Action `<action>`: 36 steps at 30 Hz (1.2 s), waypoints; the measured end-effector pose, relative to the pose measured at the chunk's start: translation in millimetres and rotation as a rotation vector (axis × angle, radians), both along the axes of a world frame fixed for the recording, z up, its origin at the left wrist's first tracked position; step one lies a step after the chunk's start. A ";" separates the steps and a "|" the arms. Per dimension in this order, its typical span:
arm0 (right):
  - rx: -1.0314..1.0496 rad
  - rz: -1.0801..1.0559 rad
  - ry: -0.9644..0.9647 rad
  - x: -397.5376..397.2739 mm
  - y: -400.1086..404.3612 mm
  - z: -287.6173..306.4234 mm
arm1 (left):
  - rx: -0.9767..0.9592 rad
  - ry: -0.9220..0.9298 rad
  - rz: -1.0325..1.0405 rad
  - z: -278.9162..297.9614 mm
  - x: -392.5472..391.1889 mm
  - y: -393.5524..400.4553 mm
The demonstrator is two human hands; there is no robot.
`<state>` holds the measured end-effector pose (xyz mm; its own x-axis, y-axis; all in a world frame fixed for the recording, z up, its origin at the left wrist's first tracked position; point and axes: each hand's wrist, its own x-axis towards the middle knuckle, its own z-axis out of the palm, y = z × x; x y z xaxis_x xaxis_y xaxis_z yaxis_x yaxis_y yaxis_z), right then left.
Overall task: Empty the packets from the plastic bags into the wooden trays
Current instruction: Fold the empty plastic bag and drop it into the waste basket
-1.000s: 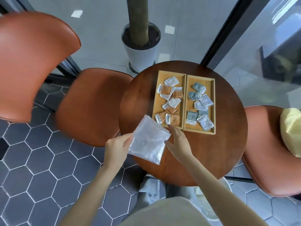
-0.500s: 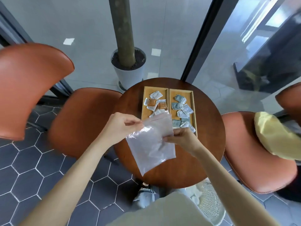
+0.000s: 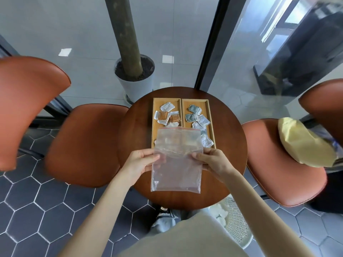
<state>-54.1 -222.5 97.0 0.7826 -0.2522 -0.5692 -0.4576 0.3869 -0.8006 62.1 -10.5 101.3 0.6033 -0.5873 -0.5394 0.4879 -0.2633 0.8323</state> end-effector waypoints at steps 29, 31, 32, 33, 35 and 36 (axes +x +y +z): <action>-0.381 -0.079 0.007 -100.6 -13.0 14.6 | 0.084 -0.216 -0.246 14.2 -63.5 -44.5; -0.324 -0.167 0.011 -117.8 -19.6 12.3 | -0.005 -0.087 -0.252 8.5 -75.8 -48.2; -0.306 -0.214 0.017 -127.6 -23.0 11.2 | -0.018 -0.050 -0.279 7.5 -84.4 -50.8; -0.300 -0.261 0.027 -138.7 -26.7 10.3 | -0.019 -0.037 -0.317 6.3 -94.1 -54.3; -0.273 -0.357 0.043 -163.3 -33.8 8.4 | 0.011 -0.056 -0.384 3.8 -115.2 -64.3; -0.234 -0.401 0.034 -177.1 -37.4 7.1 | 0.025 -0.079 -0.400 2.8 -126.0 -70.3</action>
